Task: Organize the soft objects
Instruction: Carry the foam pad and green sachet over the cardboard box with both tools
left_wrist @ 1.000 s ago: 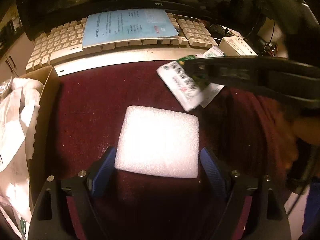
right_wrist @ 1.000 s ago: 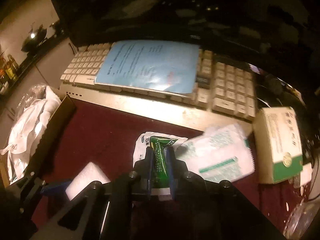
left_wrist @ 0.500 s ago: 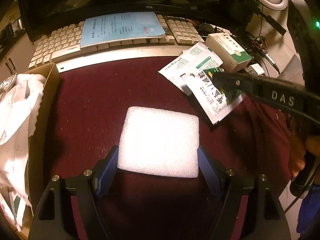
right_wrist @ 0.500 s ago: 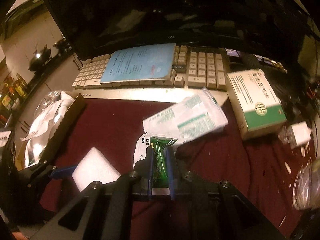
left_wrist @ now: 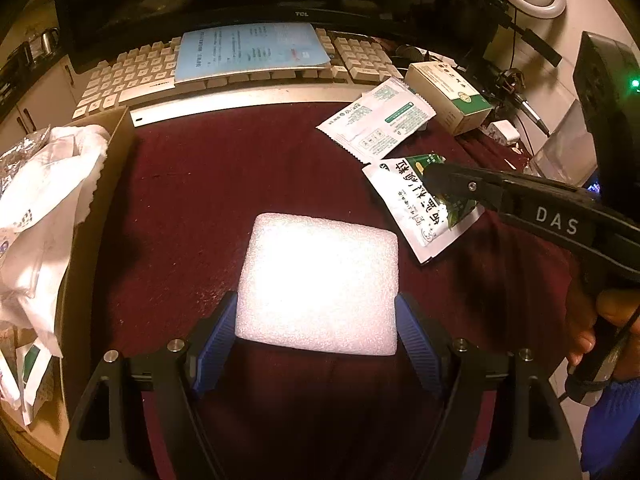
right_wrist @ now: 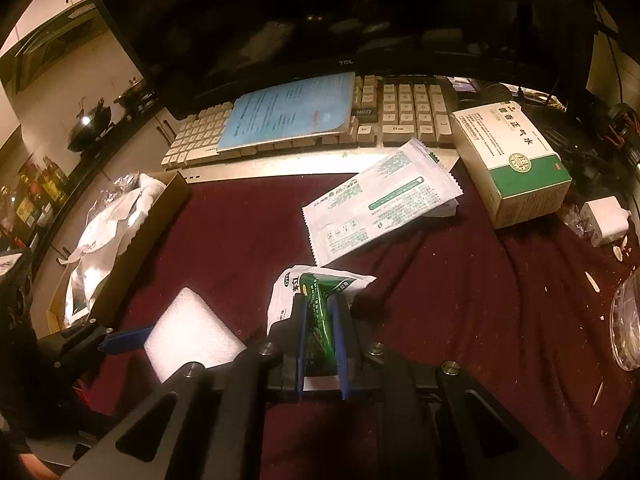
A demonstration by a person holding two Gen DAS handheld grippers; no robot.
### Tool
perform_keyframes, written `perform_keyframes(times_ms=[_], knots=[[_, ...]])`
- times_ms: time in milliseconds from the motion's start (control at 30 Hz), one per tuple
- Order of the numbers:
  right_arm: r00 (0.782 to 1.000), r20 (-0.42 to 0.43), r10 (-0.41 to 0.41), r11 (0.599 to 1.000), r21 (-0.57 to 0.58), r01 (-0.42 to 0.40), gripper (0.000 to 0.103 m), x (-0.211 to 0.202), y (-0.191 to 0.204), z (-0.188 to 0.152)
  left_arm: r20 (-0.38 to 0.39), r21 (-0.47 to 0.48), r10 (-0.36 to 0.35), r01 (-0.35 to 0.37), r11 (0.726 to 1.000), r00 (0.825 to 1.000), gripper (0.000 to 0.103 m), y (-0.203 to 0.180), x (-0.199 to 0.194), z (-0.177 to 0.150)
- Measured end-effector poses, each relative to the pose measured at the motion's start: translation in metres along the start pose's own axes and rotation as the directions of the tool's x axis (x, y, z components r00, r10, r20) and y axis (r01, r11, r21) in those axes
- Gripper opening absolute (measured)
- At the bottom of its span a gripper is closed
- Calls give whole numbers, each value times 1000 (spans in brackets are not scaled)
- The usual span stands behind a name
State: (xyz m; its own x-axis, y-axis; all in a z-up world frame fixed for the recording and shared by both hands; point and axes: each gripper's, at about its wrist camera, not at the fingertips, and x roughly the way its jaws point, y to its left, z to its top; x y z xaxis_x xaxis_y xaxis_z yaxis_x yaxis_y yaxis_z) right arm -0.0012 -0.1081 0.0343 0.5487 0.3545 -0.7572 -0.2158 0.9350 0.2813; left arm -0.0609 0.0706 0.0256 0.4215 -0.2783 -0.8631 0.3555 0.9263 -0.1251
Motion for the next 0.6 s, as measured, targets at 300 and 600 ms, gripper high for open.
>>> perform_keyframes(times_ms=[300, 600], knots=[[1000, -19, -19, 998, -53, 18, 13, 1, 12, -4, 1, 19, 12, -12, 1000, 1000, 77, 4, -11, -5], [1000, -20, -22, 995, -96, 20, 13, 1, 28, -2, 3, 16, 19, -19, 1000, 1000, 77, 16, -27, -9]])
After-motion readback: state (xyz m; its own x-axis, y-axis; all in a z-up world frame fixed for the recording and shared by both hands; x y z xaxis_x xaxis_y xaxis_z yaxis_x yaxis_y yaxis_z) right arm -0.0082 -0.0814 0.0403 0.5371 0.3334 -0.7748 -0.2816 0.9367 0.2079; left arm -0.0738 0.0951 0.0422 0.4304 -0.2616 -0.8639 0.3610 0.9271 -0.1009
